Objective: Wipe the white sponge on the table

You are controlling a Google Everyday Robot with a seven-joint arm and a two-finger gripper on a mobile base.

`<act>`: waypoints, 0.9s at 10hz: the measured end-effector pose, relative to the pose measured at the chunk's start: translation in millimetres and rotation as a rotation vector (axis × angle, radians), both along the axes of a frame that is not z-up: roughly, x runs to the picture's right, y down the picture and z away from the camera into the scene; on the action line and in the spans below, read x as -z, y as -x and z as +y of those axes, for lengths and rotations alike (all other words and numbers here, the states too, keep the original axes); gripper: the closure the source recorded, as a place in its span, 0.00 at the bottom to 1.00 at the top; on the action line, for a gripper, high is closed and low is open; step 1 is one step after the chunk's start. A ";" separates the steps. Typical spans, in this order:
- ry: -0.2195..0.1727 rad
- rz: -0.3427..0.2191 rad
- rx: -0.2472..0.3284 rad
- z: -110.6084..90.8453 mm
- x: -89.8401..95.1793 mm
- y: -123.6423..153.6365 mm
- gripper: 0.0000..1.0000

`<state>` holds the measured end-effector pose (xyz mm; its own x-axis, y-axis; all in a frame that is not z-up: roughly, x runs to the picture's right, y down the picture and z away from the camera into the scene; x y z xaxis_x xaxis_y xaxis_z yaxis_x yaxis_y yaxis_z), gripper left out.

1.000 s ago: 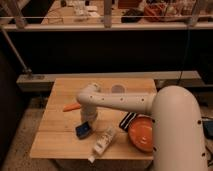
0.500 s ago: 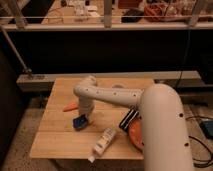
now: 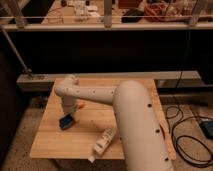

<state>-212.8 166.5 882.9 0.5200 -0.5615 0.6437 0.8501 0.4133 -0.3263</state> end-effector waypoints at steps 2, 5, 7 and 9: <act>0.000 -0.043 0.058 8.4 5.8 25.0 1.00; 0.007 -0.087 0.143 41.5 29.0 36.8 1.00; 0.014 -0.115 0.181 63.2 44.6 39.3 1.00; 0.018 -0.116 0.184 64.7 46.6 39.4 1.00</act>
